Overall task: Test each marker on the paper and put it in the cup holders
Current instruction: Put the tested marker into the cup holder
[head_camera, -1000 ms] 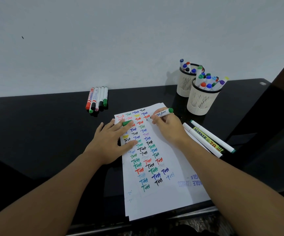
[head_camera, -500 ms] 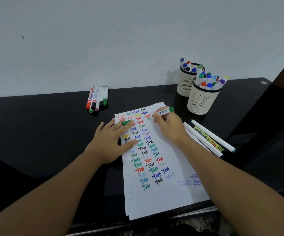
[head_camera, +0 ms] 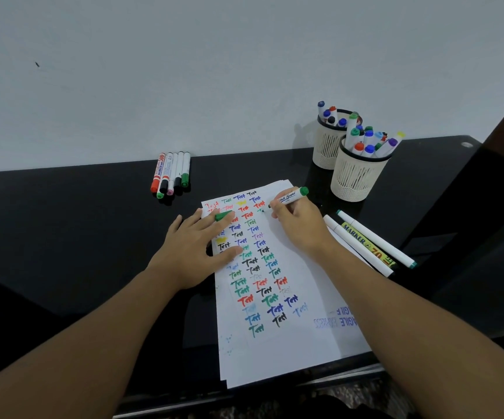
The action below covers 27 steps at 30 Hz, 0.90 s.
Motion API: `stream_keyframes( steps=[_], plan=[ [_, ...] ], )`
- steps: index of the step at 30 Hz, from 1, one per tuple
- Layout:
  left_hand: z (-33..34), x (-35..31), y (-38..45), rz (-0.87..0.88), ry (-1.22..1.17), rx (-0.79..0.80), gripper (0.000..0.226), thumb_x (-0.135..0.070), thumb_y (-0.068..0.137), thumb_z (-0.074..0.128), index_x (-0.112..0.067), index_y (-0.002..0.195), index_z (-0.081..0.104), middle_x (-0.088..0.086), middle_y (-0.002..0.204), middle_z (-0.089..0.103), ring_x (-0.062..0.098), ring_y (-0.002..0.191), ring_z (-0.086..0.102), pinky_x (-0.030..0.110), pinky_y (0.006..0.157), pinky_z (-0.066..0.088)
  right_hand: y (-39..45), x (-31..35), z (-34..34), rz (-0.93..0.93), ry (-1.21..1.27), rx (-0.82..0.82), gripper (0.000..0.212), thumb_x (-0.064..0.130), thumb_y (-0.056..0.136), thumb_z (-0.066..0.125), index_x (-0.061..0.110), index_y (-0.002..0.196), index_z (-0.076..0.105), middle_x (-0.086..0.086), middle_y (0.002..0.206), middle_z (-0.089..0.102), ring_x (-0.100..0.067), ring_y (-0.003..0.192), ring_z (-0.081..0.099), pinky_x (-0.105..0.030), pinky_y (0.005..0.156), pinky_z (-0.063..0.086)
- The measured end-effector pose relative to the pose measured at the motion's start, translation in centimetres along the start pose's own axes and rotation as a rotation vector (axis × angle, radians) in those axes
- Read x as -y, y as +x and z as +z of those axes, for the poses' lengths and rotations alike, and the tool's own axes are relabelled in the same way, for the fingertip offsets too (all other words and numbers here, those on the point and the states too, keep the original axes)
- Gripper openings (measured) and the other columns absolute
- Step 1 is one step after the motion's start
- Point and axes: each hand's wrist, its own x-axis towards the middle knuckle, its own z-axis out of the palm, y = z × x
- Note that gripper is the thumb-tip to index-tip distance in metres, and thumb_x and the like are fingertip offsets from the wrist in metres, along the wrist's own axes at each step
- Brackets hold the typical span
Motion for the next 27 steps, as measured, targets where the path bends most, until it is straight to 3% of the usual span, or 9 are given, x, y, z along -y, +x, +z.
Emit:
stream_keyframes(
  steps=[27],
  plan=[
    [0.18, 0.15, 0.13, 0.001, -0.005, 0.001, 0.076, -0.086, 0.086, 0.029, -0.058, 0.152, 0.006, -0.015, 0.167, 0.011, 0.015, 0.155, 0.000, 0.048, 0.125, -0.006, 0.12, -0.04, -0.12, -0.001, -0.001, -0.038, 0.033, 0.041, 0.105, 0.055, 0.011, 0.105, 0.067, -0.001, 0.098, 0.070, -0.015, 0.090, 0.066, -0.042, 0.088, 0.057]
  ],
)
